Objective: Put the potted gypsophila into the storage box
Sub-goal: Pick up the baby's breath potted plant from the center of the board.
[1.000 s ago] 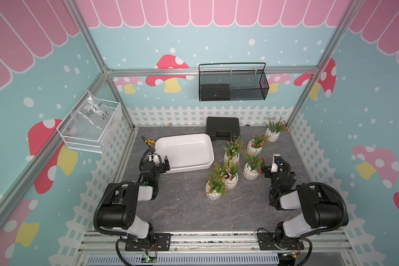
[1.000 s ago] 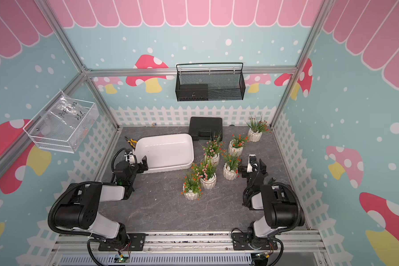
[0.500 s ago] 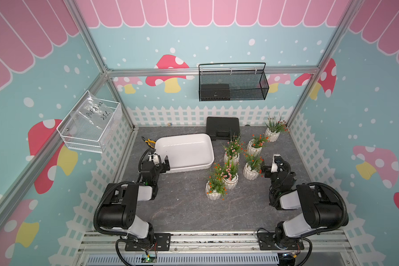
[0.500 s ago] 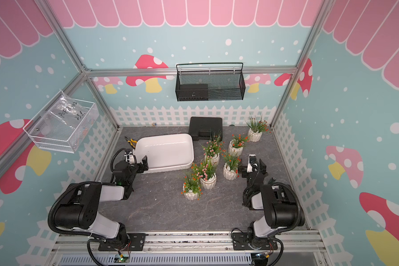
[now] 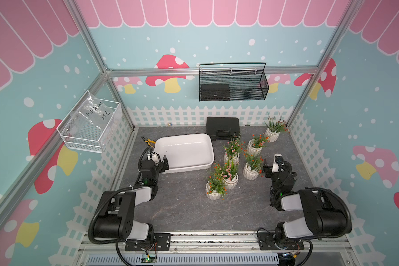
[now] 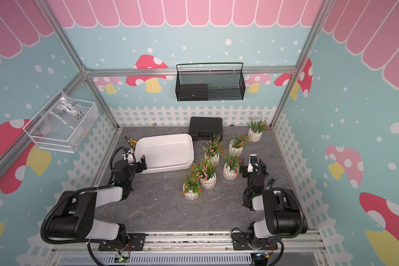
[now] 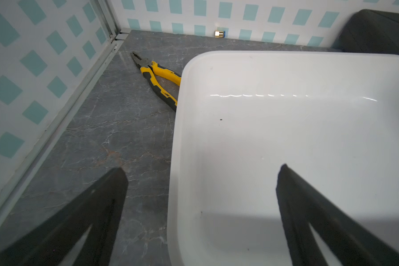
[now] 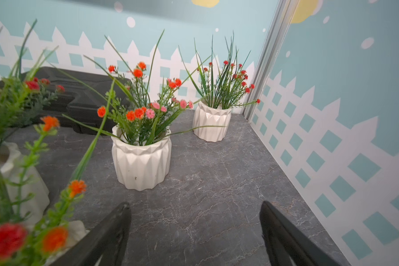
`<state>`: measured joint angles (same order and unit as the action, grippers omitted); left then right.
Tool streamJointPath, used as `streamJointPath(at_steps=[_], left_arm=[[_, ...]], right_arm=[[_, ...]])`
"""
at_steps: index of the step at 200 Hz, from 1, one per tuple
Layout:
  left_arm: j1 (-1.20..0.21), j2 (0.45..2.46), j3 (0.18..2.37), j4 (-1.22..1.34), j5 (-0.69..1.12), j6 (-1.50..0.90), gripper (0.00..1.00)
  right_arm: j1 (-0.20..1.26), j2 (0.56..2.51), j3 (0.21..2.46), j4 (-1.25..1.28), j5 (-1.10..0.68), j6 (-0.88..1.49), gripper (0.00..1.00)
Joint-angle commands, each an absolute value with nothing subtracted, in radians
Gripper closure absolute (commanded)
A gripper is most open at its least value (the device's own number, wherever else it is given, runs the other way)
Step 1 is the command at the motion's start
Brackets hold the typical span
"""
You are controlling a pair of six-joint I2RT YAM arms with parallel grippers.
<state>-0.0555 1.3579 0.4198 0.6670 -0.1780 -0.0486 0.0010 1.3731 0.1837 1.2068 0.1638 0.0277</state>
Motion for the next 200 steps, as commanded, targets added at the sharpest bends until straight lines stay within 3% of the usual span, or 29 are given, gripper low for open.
streamJointPath(at_steps=[1, 15, 36, 84, 112, 126, 166, 200], left_arm=[[-0.116, 1.194, 0.497, 0.423, -0.298, -0.081, 0.01], [-0.138, 1.098, 0.564, 0.227, -0.258, -0.176, 0.03], [-0.197, 0.993, 0.669, -0.042, -0.257, -0.392, 0.09], [-0.264, 0.92, 0.793, -0.407, 0.108, -0.695, 0.2], [-0.331, 0.925, 0.841, -0.529, 0.23, -0.637, 0.24], [-0.364, 0.932, 0.874, -0.583, 0.234, -0.595, 0.26], [-0.466, 1.02, 0.932, -0.678, 0.32, -0.554, 0.34], [-0.584, 1.091, 0.935, -0.724, 0.288, -0.542, 0.4]], right_arm=[[0.006, 1.148, 0.241, 0.907, 0.235, 0.062, 0.14], [0.006, 1.014, 0.344, 0.589, 0.279, 0.167, 0.15], [0.007, 0.861, 0.476, 0.236, 0.199, 0.311, 0.22], [0.007, 0.71, 0.601, -0.164, -0.141, 0.503, 0.37], [0.008, 0.725, 0.627, -0.308, -0.325, 0.534, 0.36], [0.008, 0.718, 0.622, -0.358, -0.387, 0.547, 0.44], [0.014, 0.717, 0.617, -0.459, -0.412, 0.53, 0.43], [0.038, 0.723, 0.605, -0.497, -0.439, 0.493, 0.45]])
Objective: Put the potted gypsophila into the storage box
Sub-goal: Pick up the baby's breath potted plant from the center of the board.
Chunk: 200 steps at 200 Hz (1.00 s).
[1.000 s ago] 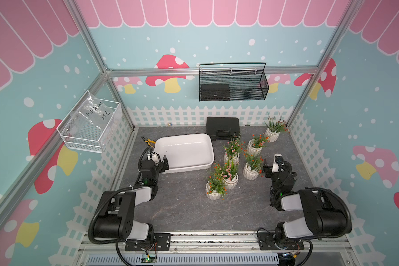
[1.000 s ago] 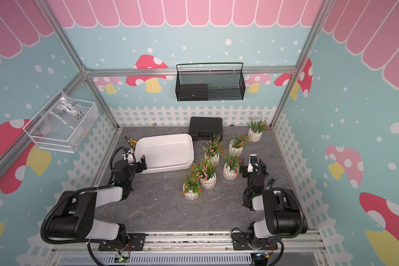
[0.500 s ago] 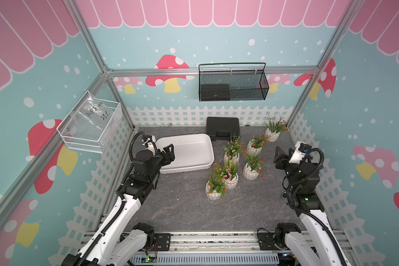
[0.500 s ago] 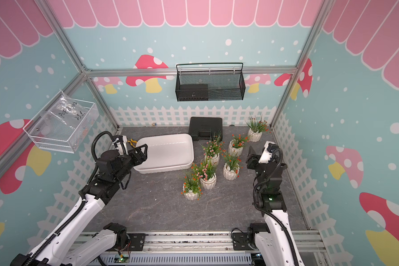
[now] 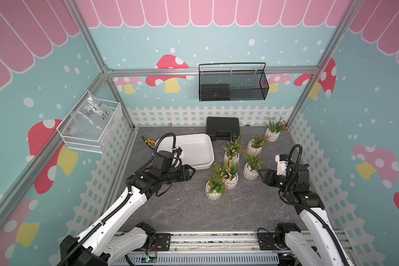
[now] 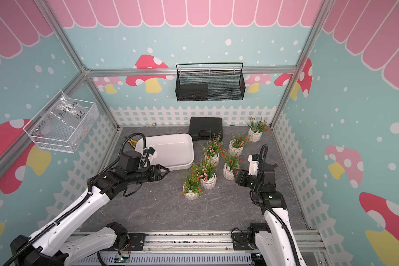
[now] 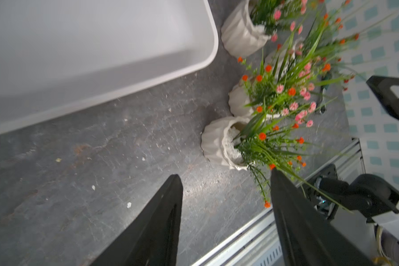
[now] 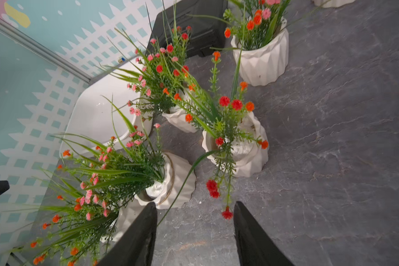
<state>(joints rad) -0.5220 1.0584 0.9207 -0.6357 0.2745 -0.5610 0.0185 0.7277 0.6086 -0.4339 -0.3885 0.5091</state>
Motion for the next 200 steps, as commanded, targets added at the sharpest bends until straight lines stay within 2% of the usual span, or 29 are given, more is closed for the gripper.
streamJointPath(at_steps=[1, 60, 112, 173, 200], left_arm=[[-0.588, 1.093, 0.934, -0.724, 0.285, -0.543, 0.4], [-0.676, 1.206, 0.932, -0.628, 0.206, -0.561, 0.49], [-0.677, 1.291, 0.913, -0.526, 0.239, -0.544, 0.5], [-0.678, 1.389, 0.927, -0.485, 0.281, -0.505, 0.55], [-0.68, 1.433, 0.951, -0.475, 0.302, -0.502, 0.6]], right_arm=[[0.039, 0.722, 0.604, -0.496, -0.441, 0.493, 0.45], [0.134, 0.733, 0.568, -0.462, -0.421, 0.514, 0.45], [0.149, 0.714, 0.456, -0.366, -0.588, 0.582, 0.46], [0.15, 0.763, 0.389, -0.347, -0.701, 0.624, 0.47], [0.152, 0.8, 0.404, -0.355, -0.711, 0.583, 0.47]])
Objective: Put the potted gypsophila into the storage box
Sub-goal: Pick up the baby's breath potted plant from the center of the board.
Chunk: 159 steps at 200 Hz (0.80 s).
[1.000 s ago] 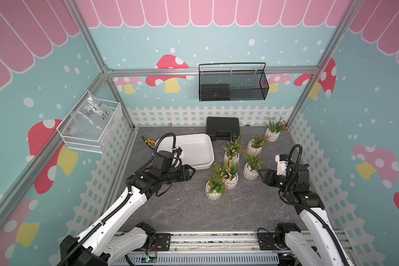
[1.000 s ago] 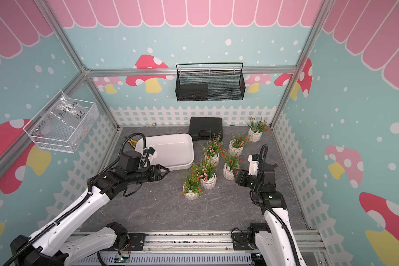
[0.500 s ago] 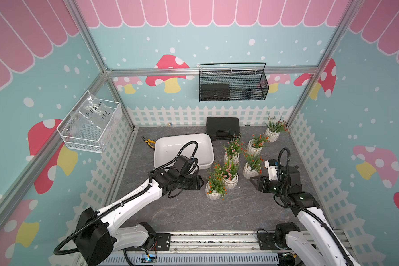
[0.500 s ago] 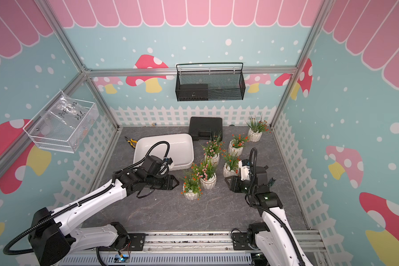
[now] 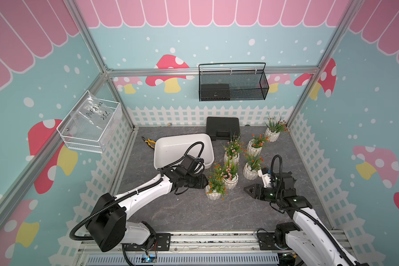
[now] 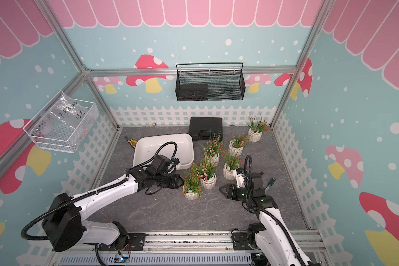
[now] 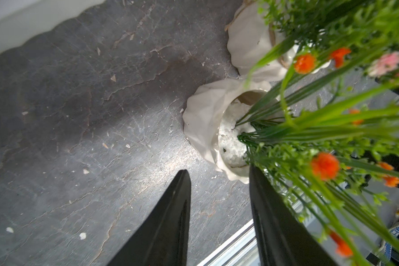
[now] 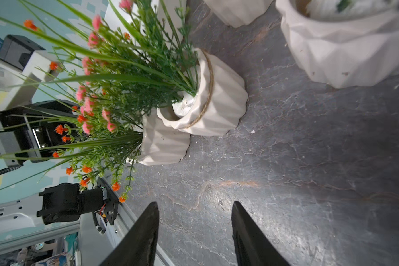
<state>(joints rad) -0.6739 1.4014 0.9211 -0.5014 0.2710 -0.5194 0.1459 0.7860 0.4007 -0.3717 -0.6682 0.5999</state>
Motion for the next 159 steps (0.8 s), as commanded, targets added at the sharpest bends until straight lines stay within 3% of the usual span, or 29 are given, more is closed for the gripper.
streamJointPath(at_steps=[1, 53, 159], left_arm=[[-0.68, 1.434, 0.951, -0.475, 0.302, -0.501, 0.6], [-0.681, 1.504, 0.975, -0.464, 0.314, -0.483, 0.68], [-0.689, 1.58, 1.007, -0.457, 0.284, -0.47, 0.74]], right_arm=[[0.153, 0.8, 0.405, -0.355, -0.71, 0.583, 0.47], [0.153, 0.798, 0.399, -0.354, -0.693, 0.58, 0.47], [0.151, 0.794, 0.398, -0.343, -0.693, 0.574, 0.45]])
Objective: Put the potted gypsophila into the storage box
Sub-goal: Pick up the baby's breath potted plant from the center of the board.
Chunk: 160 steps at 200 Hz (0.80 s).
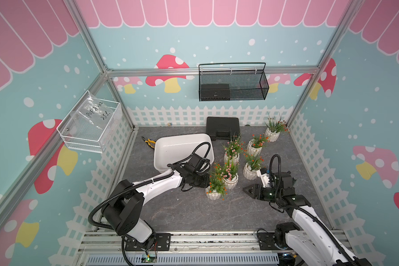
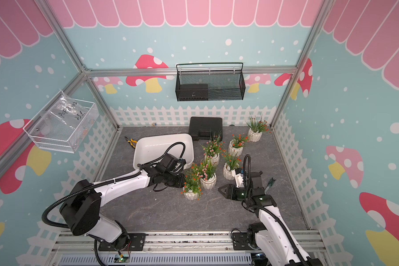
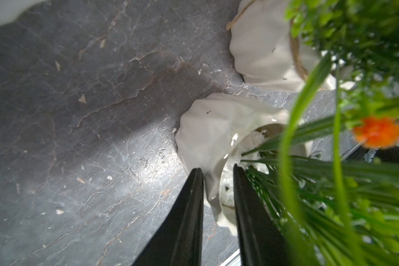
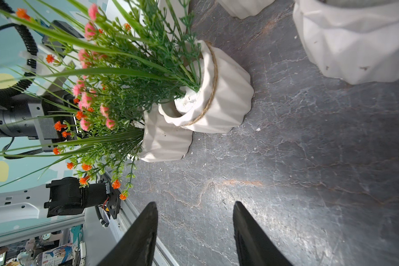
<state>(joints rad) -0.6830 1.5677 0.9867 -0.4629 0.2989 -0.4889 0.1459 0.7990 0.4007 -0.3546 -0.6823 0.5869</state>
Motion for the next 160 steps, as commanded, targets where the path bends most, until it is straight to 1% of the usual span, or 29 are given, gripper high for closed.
streamJointPath(at_steps=[1, 24, 52, 123, 152, 160], left_arm=[[-0.689, 1.58, 1.008, -0.458, 0.284, -0.469, 0.74], [-0.69, 1.589, 1.005, -0.46, 0.276, -0.468, 0.74], [-0.691, 1.592, 0.998, -0.46, 0.254, -0.465, 0.77], [-0.697, 1.632, 0.999, -0.447, 0.244, -0.462, 0.78], [-0.698, 1.641, 0.998, -0.446, 0.244, -0.46, 0.82], [-0.697, 1.637, 0.997, -0.446, 0.242, -0.46, 0.86]], right_arm=[[0.152, 0.794, 0.398, -0.342, -0.693, 0.574, 0.45], [0.153, 0.797, 0.394, -0.34, -0.699, 0.571, 0.45], [0.152, 0.789, 0.391, -0.34, -0.706, 0.569, 0.44], [0.153, 0.765, 0.39, -0.348, -0.707, 0.568, 0.44], [0.151, 0.77, 0.393, -0.348, -0.707, 0.564, 0.44], [0.152, 0.771, 0.393, -0.348, -0.709, 0.563, 0.44]])
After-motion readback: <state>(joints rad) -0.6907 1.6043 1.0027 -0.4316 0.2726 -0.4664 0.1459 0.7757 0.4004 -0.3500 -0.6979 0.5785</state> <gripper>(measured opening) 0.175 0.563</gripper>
